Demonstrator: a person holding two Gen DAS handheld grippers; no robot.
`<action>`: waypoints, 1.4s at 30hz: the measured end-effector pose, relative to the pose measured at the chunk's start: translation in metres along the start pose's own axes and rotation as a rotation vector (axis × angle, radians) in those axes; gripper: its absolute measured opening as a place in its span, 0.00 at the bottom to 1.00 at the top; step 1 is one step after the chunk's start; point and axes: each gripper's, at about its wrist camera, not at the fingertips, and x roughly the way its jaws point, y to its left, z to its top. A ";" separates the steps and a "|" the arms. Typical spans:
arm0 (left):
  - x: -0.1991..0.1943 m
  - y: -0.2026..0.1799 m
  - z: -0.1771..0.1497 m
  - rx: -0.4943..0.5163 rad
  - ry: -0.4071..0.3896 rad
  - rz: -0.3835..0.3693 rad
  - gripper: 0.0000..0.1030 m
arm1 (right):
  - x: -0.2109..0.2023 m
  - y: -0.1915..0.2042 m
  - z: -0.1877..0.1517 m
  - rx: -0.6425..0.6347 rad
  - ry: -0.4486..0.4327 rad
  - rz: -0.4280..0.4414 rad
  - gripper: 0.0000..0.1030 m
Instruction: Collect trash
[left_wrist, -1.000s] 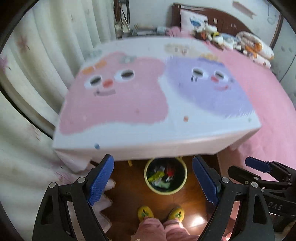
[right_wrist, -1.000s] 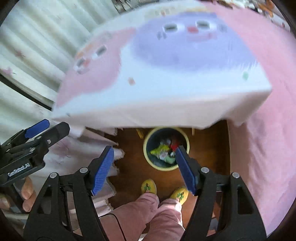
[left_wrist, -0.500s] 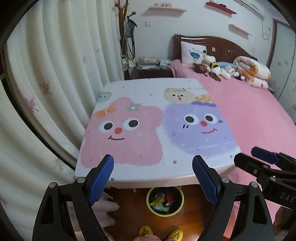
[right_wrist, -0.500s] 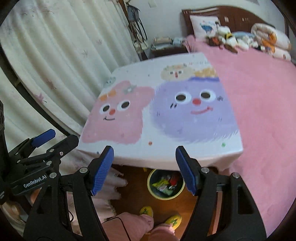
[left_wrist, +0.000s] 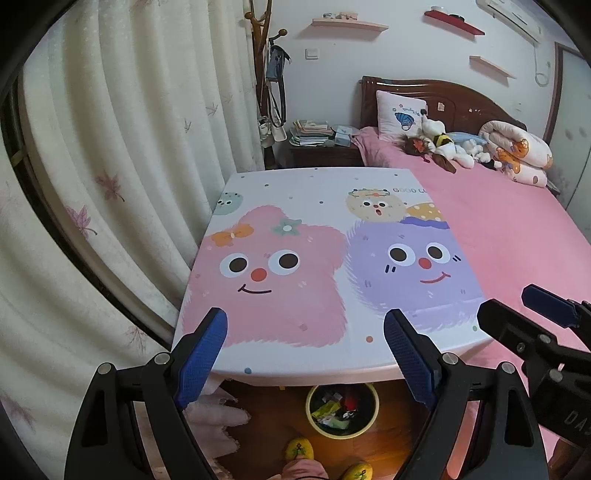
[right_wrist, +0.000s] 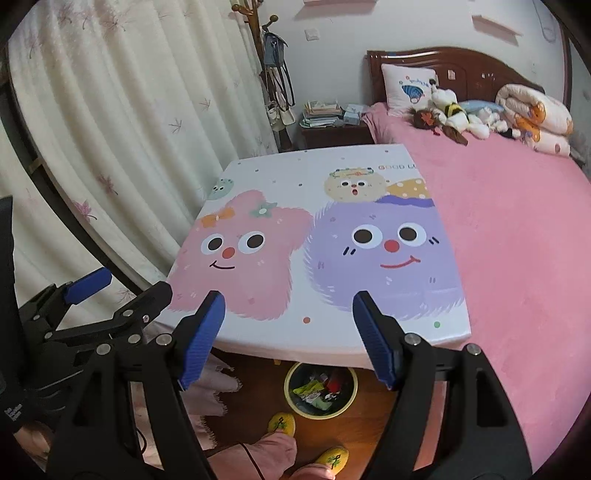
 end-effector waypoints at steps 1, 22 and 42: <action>0.003 0.002 0.002 0.001 0.001 -0.001 0.85 | 0.001 0.003 0.001 -0.004 -0.003 -0.008 0.67; 0.060 0.015 0.043 0.024 0.027 -0.035 0.85 | 0.060 0.004 0.024 0.024 0.032 -0.097 0.67; 0.076 0.013 0.047 0.033 0.036 -0.032 0.85 | 0.074 -0.008 0.028 0.026 0.044 -0.100 0.67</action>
